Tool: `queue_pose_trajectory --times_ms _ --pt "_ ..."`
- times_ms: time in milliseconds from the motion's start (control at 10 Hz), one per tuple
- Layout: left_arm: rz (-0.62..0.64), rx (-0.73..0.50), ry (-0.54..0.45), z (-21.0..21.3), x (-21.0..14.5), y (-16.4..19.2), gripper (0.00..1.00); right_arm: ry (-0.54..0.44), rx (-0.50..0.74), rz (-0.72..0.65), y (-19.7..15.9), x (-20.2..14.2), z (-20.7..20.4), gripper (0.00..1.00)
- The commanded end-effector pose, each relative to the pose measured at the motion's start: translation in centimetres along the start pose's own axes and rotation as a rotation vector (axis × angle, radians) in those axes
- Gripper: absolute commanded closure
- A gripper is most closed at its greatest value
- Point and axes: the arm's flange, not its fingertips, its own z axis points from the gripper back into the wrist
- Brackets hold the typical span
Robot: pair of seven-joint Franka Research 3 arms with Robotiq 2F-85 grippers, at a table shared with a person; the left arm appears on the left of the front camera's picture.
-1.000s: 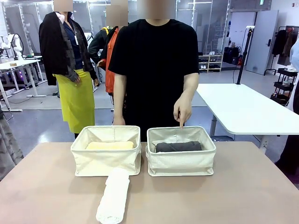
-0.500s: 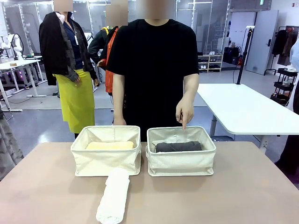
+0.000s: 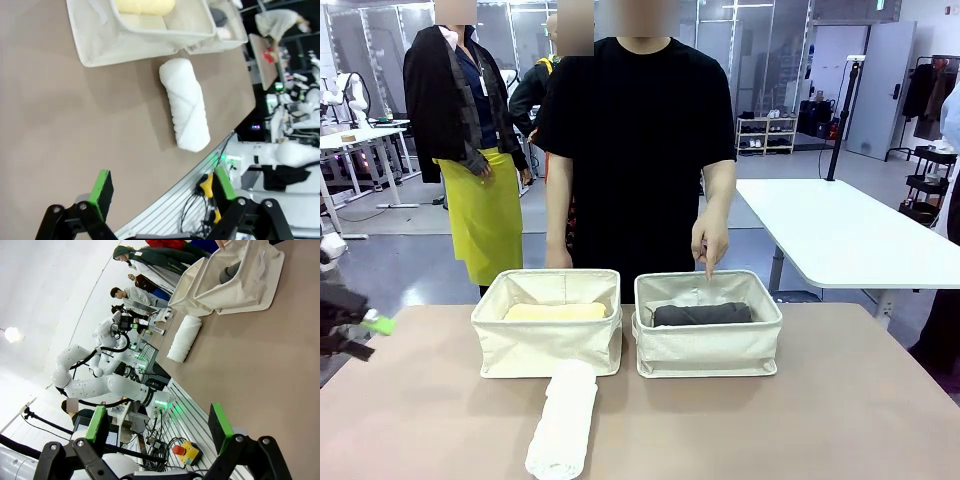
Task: Divide the towels into two baskets.
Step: Pick up one hotel-folded towel from the bottom of the table and place it in the Fabric basket indicated by the person.
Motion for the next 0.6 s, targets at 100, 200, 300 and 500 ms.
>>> queue_pose_trajectory --times_ms 100,200,300,500 --pt "0.013 0.103 0.029 -5.2 -0.5 -5.2 0.0 -0.001 0.004 -0.003 0.5 -0.1 0.0 0.0" --pt "-0.001 0.125 0.085 -6.8 0.0 -6.4 0.0 -0.001 0.004 -0.003 0.5 -0.1 0.0 0.0" --pt "0.003 0.124 0.166 -9.2 0.8 -7.8 0.0 -0.001 0.004 -0.003 0.5 -0.1 0.0 0.0" --pt "0.001 0.198 0.236 -14.1 1.3 -9.5 0.0 -0.001 0.004 -0.003 0.5 -0.1 0.0 0.0"
